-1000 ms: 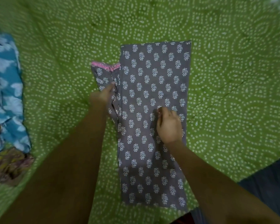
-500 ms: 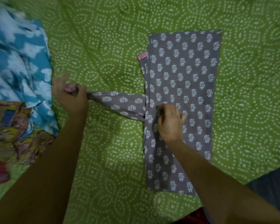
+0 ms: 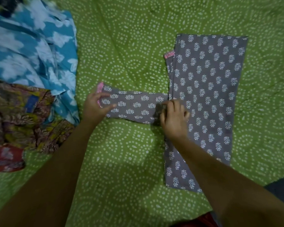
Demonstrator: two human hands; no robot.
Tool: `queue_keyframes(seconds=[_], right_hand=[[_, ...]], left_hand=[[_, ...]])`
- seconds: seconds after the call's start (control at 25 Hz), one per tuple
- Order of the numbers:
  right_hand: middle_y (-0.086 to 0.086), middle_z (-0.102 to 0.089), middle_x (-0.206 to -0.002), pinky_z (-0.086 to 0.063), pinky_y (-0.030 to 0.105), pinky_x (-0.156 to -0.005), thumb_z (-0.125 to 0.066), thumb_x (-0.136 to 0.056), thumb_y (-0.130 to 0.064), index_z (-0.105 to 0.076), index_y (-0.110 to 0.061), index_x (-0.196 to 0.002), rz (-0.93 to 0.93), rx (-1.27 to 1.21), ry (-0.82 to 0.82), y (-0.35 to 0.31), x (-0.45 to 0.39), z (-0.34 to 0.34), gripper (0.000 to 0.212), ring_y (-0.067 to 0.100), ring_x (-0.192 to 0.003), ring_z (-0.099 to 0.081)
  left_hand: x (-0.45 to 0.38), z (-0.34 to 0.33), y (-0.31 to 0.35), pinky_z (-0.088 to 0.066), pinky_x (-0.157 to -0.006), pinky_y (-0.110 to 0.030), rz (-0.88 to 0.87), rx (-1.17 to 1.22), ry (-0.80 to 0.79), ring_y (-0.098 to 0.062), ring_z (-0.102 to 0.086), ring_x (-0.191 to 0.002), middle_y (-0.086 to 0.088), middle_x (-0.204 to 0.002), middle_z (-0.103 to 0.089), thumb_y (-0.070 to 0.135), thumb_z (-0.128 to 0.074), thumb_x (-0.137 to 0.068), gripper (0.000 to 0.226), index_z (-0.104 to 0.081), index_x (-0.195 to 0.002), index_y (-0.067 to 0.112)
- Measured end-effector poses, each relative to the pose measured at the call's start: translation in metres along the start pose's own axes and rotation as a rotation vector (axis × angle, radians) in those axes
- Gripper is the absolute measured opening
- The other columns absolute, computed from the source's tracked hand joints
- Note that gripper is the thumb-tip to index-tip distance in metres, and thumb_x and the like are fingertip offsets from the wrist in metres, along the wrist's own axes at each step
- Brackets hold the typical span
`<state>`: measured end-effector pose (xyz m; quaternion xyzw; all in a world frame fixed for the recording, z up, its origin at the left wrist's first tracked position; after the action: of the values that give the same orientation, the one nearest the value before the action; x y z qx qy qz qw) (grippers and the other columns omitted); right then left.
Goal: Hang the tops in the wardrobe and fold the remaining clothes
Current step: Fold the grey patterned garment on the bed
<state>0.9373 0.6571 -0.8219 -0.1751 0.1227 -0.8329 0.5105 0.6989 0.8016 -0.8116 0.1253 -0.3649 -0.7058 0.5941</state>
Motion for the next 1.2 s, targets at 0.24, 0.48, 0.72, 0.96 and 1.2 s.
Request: queue_keyframes(seconds=[0.24, 0.48, 0.72, 0.96, 1.2], right_hand=[[0.010, -0.049, -0.119, -0.030, 0.038, -0.084, -0.040, -0.095, -0.016, -0.048, -0.010, -0.122, -0.053, 0.222, 0.099, -0.011, -0.083, -0.001, 0.029, 0.027, -0.107, -0.044], [0.015, -0.045, -0.125, -0.031, 0.041, -0.093, -0.037, -0.098, -0.020, -0.045, -0.004, -0.126, -0.182, 0.396, 0.104, -0.010, -0.175, 0.000, 0.033, 0.031, -0.116, -0.040], [0.016, -0.049, -0.125, -0.031, 0.041, -0.091, -0.026, -0.098, -0.008, -0.048, -0.003, -0.125, -0.137, 0.351, 0.172, -0.034, -0.175, 0.008, 0.035, 0.031, -0.115, -0.043], [0.005, -0.058, -0.104, -0.029, 0.032, -0.074, -0.050, -0.088, -0.017, -0.060, -0.015, -0.108, 0.307, 0.105, 0.083, -0.125, -0.061, -0.027, 0.022, 0.023, -0.095, -0.052], [0.003, -0.051, -0.115, -0.030, 0.037, -0.075, -0.044, -0.088, -0.041, -0.047, -0.018, -0.120, 0.510, 0.159, 0.046, -0.133, 0.015, -0.064, 0.039, 0.020, -0.093, -0.041]], left_hand=[[0.032, -0.003, -0.035, -0.030, -0.092, -0.016, 0.012, -0.122, -0.073, -0.025, -0.044, -0.116, -0.018, -0.120, -0.044, 0.007, -0.083, -0.065, 0.060, -0.061, -0.121, 0.013], [0.038, -0.005, -0.023, -0.028, -0.101, -0.025, 0.042, -0.089, 0.323, -0.031, -0.036, -0.120, -0.023, -0.127, -0.032, 0.017, -0.066, -0.071, 0.050, -0.052, -0.118, 0.006], [0.010, -0.013, 0.004, -0.044, -0.075, -0.020, 0.022, 0.107, 0.417, -0.018, -0.057, -0.084, -0.014, -0.098, -0.059, 0.007, -0.056, -0.086, 0.018, -0.058, -0.104, 0.010], [-0.024, -0.025, 0.032, -0.053, -0.058, -0.024, 0.610, 0.855, -0.272, -0.016, -0.068, -0.068, -0.003, -0.074, -0.069, 0.060, -0.041, -0.091, 0.052, -0.064, -0.095, 0.014], [-0.041, -0.015, -0.002, -0.057, -0.061, -0.028, 0.531, 0.584, -0.106, -0.021, -0.065, -0.065, -0.006, -0.074, -0.071, 0.010, -0.071, -0.083, 0.004, -0.068, -0.081, 0.011]])
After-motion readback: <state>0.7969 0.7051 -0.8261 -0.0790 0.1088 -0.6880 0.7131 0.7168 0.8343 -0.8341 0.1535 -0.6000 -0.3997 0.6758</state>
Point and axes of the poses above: each hand's wrist, its own x-axis away from the middle knuckle, its own z-axis out of the back of the hand, y = z × x, the point moved 2 cm from there along -x, towards the middle knuckle
